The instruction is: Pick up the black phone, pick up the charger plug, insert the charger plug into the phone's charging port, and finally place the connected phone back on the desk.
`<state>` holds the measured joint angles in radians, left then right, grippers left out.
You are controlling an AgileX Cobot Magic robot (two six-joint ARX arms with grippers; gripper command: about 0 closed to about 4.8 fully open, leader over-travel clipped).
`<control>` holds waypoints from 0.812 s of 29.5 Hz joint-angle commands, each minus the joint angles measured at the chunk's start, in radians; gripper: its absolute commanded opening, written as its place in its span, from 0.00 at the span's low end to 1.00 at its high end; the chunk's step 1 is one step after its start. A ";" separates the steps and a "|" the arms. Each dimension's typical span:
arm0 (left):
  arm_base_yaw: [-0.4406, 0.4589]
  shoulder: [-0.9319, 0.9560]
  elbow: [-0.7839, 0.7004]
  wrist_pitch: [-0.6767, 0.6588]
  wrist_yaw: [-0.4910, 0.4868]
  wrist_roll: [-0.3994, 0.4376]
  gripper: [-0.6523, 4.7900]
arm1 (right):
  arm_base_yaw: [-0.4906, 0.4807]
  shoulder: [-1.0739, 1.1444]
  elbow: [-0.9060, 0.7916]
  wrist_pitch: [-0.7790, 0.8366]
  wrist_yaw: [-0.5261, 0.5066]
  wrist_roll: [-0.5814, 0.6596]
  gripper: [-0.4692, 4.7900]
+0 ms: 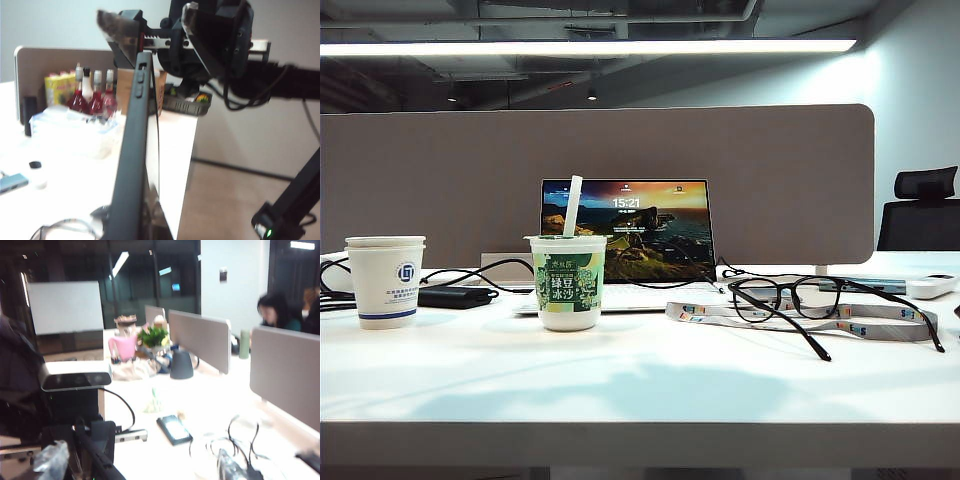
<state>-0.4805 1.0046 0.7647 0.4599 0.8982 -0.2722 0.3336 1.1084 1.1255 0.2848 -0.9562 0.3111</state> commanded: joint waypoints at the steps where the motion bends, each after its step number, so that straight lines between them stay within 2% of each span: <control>1: -0.001 -0.005 0.055 -0.193 -0.001 0.167 0.11 | 0.002 -0.006 0.005 -0.074 -0.014 -0.051 0.87; 5: -0.001 -0.005 0.140 -0.453 -0.048 0.365 0.11 | 0.002 -0.006 0.005 -0.116 -0.023 -0.077 0.88; 6: -0.001 -0.005 0.154 -0.486 -0.055 0.393 0.11 | 0.002 -0.006 0.005 -0.131 -0.031 -0.094 0.88; 15: -0.002 -0.005 0.193 -0.545 -0.019 0.415 0.11 | 0.055 -0.005 0.005 -0.295 -0.023 -0.243 0.88; 19: -0.002 -0.005 0.193 -0.608 -0.019 0.468 0.11 | 0.091 -0.005 0.005 -0.367 0.020 -0.337 0.88; 24: -0.002 -0.005 0.193 -0.650 -0.018 0.523 0.11 | 0.105 -0.003 0.005 -0.438 0.018 -0.393 0.88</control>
<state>-0.4809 1.0046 0.9501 -0.2119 0.8673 0.2260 0.4282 1.1080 1.1259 -0.1314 -0.9386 -0.0528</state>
